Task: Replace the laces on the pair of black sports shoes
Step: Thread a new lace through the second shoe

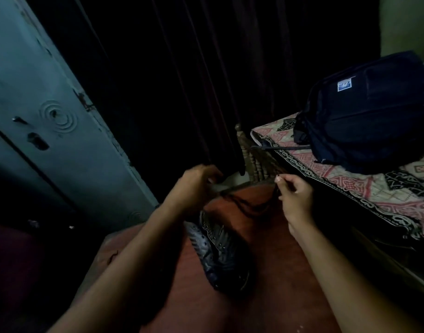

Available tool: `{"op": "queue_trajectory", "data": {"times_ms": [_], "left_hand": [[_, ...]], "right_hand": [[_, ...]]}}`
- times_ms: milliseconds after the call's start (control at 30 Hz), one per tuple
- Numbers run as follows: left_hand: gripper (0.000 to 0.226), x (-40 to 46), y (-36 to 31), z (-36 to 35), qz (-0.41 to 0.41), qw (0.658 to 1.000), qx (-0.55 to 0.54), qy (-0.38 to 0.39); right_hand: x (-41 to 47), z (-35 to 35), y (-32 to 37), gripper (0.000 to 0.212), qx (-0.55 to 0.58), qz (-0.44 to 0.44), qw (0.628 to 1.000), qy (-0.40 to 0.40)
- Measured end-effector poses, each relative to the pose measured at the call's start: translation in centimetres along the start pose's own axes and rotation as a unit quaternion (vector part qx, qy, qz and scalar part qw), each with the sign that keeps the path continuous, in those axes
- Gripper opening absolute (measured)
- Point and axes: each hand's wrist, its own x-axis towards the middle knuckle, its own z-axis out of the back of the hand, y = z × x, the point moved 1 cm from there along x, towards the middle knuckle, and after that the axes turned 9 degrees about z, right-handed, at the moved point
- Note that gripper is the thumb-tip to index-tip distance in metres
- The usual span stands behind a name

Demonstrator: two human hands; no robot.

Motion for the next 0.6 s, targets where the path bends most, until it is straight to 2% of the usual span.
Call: {"op": "queue_trajectory", "data": {"times_ms": [67, 167, 300, 367, 467, 533, 600], "left_hand": [[0.041, -2.3, 1.4, -2.6, 0.021, 1.000, -0.006, 0.019], [0.023, -6.8, 2.6, -6.3, 0.055, 0.996, -0.048, -0.060], [0.009, -12.3, 2.8, -10.0, 0.107, 0.978, -0.120, -0.135], [0.009, -13.8, 3.3, -11.0, 0.108, 0.974, -0.144, -0.135], [0.015, -14.5, 4.7, -11.5, 0.105, 0.976, -0.159, -0.106], [0.019, -14.3, 5.6, -11.6, 0.099, 0.980, -0.157, -0.076], [0.019, -13.6, 6.4, -11.6, 0.112, 0.978, -0.166, -0.057]], "right_hand": [[-0.5, -0.5, 0.1, 0.008, -0.002, 0.014, 0.999, 0.041], [-1.1, -0.9, 0.2, 0.019, -0.013, 0.031, 0.996, 0.088], [-2.9, -1.7, 1.9, 0.010, -0.031, 0.091, 0.978, 0.187], [-4.6, -2.6, 2.8, 0.008, -0.064, 0.130, 0.951, 0.273], [-7.2, -3.7, 2.7, 0.010, -0.155, 0.209, 0.883, 0.391], [-8.1, -4.1, 2.3, 0.013, -0.179, 0.242, 0.849, 0.434], [-8.3, -4.0, 2.2, 0.014, -0.187, 0.238, 0.843, 0.445]]}}
